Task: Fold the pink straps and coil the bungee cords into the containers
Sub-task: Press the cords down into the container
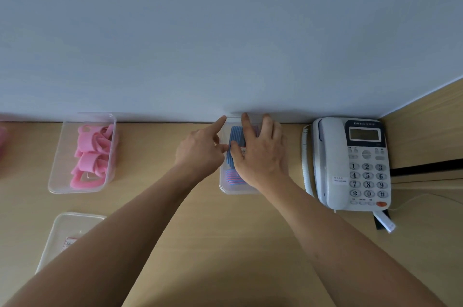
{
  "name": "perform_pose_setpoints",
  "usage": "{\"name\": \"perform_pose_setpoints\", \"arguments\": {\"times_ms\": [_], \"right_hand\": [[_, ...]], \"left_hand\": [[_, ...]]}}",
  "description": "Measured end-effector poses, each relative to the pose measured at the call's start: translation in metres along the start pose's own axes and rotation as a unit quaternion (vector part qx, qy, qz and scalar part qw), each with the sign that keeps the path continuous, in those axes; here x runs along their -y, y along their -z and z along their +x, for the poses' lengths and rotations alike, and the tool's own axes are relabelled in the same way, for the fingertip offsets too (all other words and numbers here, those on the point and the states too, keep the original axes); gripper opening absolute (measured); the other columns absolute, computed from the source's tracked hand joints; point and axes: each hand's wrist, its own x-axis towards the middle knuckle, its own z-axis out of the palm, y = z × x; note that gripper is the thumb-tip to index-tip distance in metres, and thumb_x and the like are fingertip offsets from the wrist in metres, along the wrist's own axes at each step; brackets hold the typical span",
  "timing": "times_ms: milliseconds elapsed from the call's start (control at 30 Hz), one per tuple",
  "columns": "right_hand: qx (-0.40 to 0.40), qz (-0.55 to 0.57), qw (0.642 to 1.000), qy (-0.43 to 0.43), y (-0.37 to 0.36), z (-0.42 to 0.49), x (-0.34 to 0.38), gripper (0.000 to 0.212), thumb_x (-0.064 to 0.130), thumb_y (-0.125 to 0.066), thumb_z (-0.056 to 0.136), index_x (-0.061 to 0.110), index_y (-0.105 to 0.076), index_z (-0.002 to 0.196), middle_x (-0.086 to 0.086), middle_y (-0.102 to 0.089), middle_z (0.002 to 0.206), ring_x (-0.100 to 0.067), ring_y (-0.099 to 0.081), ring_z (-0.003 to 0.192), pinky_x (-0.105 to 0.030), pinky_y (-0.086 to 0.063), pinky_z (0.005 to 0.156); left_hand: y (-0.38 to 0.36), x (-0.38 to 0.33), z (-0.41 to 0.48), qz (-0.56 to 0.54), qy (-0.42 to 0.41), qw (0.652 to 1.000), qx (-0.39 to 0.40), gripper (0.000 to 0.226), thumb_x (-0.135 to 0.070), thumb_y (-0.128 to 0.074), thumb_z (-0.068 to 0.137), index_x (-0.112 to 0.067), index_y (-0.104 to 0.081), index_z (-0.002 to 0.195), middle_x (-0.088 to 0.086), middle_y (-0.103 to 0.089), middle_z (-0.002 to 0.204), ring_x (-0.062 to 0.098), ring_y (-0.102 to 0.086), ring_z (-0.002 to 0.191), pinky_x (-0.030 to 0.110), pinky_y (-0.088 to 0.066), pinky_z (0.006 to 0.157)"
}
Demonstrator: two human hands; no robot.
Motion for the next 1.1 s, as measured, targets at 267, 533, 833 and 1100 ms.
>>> {"name": "perform_pose_setpoints", "arguments": {"times_ms": [267, 533, 833, 1100], "right_hand": [[0.008, -0.012, 1.000, 0.023, 0.001, -0.003, 0.008, 0.062, 0.047, -0.035, 0.097, 0.025, -0.029, 0.154, -0.026, -0.034, 0.142, -0.042, -0.033, 0.128, -0.047, -0.034, 0.106], [0.000, 0.006, 1.000, 0.019, -0.001, 0.002, 0.007, 0.060, 0.049, -0.039, 0.093, 0.031, -0.036, 0.150, -0.018, -0.038, 0.131, -0.037, -0.035, 0.115, -0.044, -0.041, 0.093], [-0.006, 0.125, 0.992, 0.014, -0.005, -0.067, -0.014, 0.078, 0.062, -0.032, 0.098, 0.009, -0.028, 0.155, -0.021, -0.017, 0.163, -0.037, -0.021, 0.149, -0.044, -0.023, 0.121], [-0.031, 0.087, 0.996, 0.001, -0.018, -0.070, -0.012, 0.084, 0.068, -0.044, 0.092, 0.005, -0.041, 0.149, -0.026, -0.027, 0.159, -0.046, -0.042, 0.132, -0.052, -0.039, 0.107]], "left_hand": [[0.000, -0.002, -0.001, 0.011, 0.004, 1.000, 0.004, 0.067, -0.029, -0.062, 0.097, -0.049, -0.035, 0.155, -0.014, -0.068, 0.108, 0.018, -0.058, 0.099, 0.032, -0.044, 0.078], [-0.003, -0.006, -0.003, -0.016, 0.012, 1.000, 0.000, 0.067, -0.022, -0.062, 0.096, -0.046, -0.039, 0.154, -0.016, -0.065, 0.089, 0.019, -0.059, 0.092, 0.031, -0.047, 0.078], [-0.009, -0.004, -0.008, -0.133, 0.034, 0.990, -0.014, 0.067, -0.011, -0.062, 0.096, -0.042, -0.045, 0.153, 0.000, -0.073, 0.072, 0.017, -0.072, 0.062, 0.038, -0.059, 0.087], [-0.013, -0.007, -0.007, -0.121, 0.034, 0.991, -0.038, 0.065, -0.009, -0.061, 0.097, -0.042, -0.048, 0.152, -0.003, -0.068, 0.066, 0.015, -0.070, 0.065, 0.030, -0.057, 0.085]]}}
